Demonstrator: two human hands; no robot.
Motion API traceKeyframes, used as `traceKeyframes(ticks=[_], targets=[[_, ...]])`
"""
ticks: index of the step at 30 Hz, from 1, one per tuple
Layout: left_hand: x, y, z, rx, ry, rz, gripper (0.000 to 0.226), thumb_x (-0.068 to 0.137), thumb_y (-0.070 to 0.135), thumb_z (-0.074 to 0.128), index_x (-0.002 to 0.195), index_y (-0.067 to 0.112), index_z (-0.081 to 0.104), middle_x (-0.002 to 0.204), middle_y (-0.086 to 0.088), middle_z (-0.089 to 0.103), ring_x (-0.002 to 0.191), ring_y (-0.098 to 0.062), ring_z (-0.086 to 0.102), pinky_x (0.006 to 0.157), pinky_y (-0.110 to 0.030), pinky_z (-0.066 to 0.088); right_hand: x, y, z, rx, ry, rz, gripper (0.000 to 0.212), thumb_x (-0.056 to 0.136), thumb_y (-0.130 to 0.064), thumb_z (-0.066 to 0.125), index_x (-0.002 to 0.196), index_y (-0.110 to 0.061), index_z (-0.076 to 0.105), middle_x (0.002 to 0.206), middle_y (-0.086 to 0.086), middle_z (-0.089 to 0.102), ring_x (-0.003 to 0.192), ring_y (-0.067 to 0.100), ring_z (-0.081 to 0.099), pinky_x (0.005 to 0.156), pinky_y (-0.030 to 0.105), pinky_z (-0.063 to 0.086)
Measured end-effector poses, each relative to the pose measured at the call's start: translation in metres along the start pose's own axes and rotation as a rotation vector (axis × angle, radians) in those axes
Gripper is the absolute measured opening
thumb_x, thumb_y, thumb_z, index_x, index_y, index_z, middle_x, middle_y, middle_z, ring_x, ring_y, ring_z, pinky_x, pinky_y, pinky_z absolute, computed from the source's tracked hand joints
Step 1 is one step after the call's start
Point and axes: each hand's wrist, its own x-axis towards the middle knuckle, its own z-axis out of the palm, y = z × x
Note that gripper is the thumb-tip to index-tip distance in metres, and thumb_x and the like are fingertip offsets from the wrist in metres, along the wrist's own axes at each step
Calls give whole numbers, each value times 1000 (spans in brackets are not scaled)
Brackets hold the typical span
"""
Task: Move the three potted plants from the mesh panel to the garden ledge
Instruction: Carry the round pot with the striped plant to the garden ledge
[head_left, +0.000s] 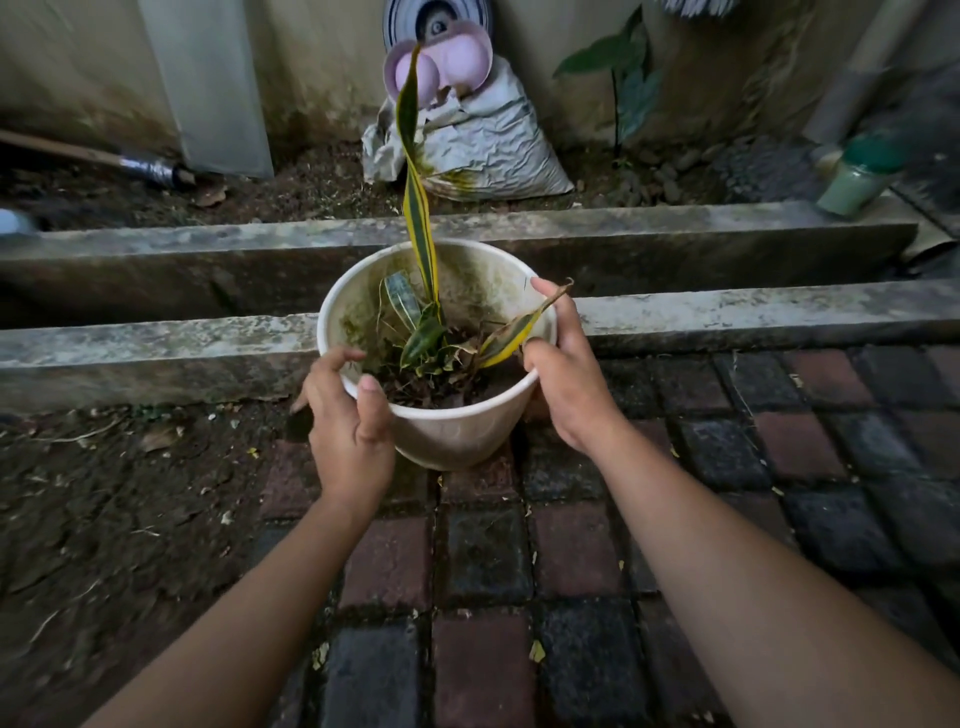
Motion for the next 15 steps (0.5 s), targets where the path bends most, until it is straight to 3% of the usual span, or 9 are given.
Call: traceKeyframes(ticks=[2, 5, 7, 10, 11, 13, 15], targets=[[1, 2, -4, 67, -28, -10, 50, 90, 67, 31, 126, 34, 44, 124, 1, 48, 99, -18, 53, 85, -36, 37, 3, -2, -5, -9, -1, -7, 67, 72, -15, 48, 135, -39, 56, 104, -15, 62, 90, 10, 56, 86, 39, 46], [22, 3, -22, 180, -62, -15, 51, 85, 67, 36, 123, 35, 48, 124, -2, 55, 96, -22, 54, 83, -39, 39, -12, 1, 0, -55, 90, -49, 49, 83, -24, 50, 130, -39, 55, 108, -17, 64, 95, 6, 61, 92, 45, 51], [42, 6, -33, 159, -107, -42, 45, 84, 61, 39, 121, 38, 51, 126, -2, 60, 100, -24, 58, 83, -41, 44, -31, 5, 14, 24, 202, -83, 51, 85, -27, 52, 134, -41, 50, 119, -17, 65, 103, 3, 63, 92, 35, 51], [67, 13, -41, 163, -229, -81, 40, 81, 42, 50, 121, 42, 52, 125, -3, 62, 101, -33, 63, 84, -47, 49, -50, 10, 35, 130, 277, -128, 69, 83, -19, 52, 149, -37, 40, 145, -2, 58, 126, 13, 57, 102, 22, 48], [70, 15, -41, 133, -264, -94, 42, 80, 35, 51, 121, 44, 52, 125, -5, 62, 100, -36, 63, 84, -49, 52, -51, 9, 39, 138, 293, -125, 73, 82, -18, 52, 151, -35, 40, 145, 0, 58, 124, 12, 59, 99, 18, 49], [72, 19, -39, 56, -287, -139, 45, 77, 27, 50, 118, 48, 51, 122, -8, 62, 100, -38, 65, 85, -56, 55, -47, 7, 42, 130, 323, -94, 76, 79, -20, 50, 153, -34, 40, 133, 0, 65, 101, -3, 64, 77, 3, 47], [66, 21, -35, 21, -263, -161, 47, 78, 25, 46, 116, 52, 48, 118, -4, 62, 101, -36, 65, 88, -60, 56, -42, 6, 41, 86, 329, -60, 76, 77, -22, 48, 150, -41, 40, 111, -8, 68, 74, -13, 61, 58, 3, 42]])
